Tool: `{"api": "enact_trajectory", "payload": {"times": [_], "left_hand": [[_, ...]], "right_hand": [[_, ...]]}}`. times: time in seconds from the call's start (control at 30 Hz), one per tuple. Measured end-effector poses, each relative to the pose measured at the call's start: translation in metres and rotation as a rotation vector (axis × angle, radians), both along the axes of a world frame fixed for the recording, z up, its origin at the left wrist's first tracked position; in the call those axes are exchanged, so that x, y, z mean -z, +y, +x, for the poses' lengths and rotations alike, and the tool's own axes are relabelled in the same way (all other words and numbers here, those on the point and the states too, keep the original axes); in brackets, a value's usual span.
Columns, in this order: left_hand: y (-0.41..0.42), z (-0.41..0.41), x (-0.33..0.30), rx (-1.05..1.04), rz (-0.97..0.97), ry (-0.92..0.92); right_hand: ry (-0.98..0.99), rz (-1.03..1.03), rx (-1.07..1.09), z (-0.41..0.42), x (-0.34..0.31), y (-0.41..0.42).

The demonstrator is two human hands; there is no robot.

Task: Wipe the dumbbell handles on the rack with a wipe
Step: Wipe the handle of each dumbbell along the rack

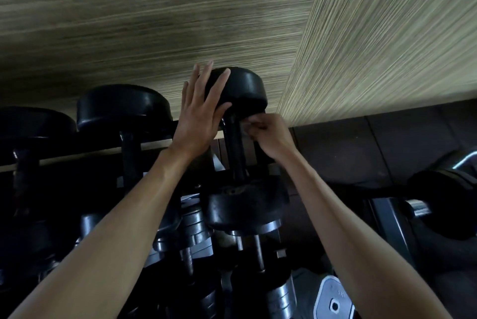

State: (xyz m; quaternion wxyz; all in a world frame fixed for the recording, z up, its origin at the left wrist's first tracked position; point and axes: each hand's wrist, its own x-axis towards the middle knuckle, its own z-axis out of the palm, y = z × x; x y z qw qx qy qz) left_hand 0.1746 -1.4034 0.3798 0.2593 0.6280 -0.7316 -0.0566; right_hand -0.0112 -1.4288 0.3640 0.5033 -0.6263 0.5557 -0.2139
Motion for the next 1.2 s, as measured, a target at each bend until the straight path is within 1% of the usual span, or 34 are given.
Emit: {"api": "enact_trajectory", "payload": {"times": [0.07,0.13,0.17,0.23,0.3,0.33,0.43,0.5,0.57,0.63,0.67,0.73,0.8,0.83,0.93,1.0,1.1,1.2], "left_hand": [[0.000,-0.001,-0.001,-0.010,0.009,0.007],[0.000,-0.001,-0.001,-0.013,0.005,0.007],[0.000,-0.001,0.000,-0.015,0.002,0.004],[-0.001,-0.002,0.001,-0.021,-0.002,0.002],[-0.001,-0.002,0.003,-0.025,-0.011,-0.001],[-0.001,-0.002,0.004,-0.026,-0.013,-0.002],[-0.001,-0.001,0.004,-0.026,-0.017,-0.005],[-0.001,-0.001,0.004,-0.025,-0.014,-0.008],[-0.001,-0.001,0.003,-0.023,-0.005,-0.005],[-0.001,0.000,0.004,-0.023,-0.009,-0.005],[-0.001,0.000,0.005,-0.023,-0.016,-0.004],[-0.001,-0.001,0.006,-0.026,-0.029,-0.001],[-0.001,-0.002,0.008,-0.029,-0.042,0.000],[-0.001,-0.002,0.008,-0.031,-0.046,0.001],[-0.001,0.001,0.009,-0.026,-0.044,0.011],[0.000,0.001,0.008,-0.024,-0.030,0.016],[0.001,0.001,0.004,-0.012,-0.001,0.033],[0.004,0.008,0.000,0.033,0.032,0.034]], "right_hand": [[0.002,-0.024,-0.003,0.005,-0.003,0.003],[0.052,-0.023,-0.091,-0.005,0.000,0.011],[0.082,0.005,-0.154,-0.014,0.000,0.017],[0.111,0.127,-0.252,-0.033,0.000,0.030],[0.077,0.187,-0.249,-0.041,-0.006,0.040],[0.052,0.154,-0.199,-0.039,-0.010,0.041],[0.008,-0.039,0.036,-0.014,-0.018,0.029],[-0.028,-0.122,0.082,0.004,-0.018,0.016],[-0.005,-0.197,0.029,0.012,-0.013,0.010],[0.037,-0.224,-0.070,0.005,-0.012,0.016],[0.055,-0.201,-0.138,-0.003,-0.014,0.022],[0.120,-0.087,-0.275,-0.023,-0.020,0.036],[0.156,0.002,-0.350,-0.034,-0.024,0.046],[0.150,-0.018,-0.337,-0.033,-0.027,0.048],[0.073,-0.218,-0.114,-0.010,-0.030,0.034],[0.053,-0.343,-0.058,0.010,-0.029,0.019],[0.089,-0.466,-0.168,0.017,-0.024,0.016],[0.122,-0.405,-0.420,-0.009,-0.026,0.034]]}}
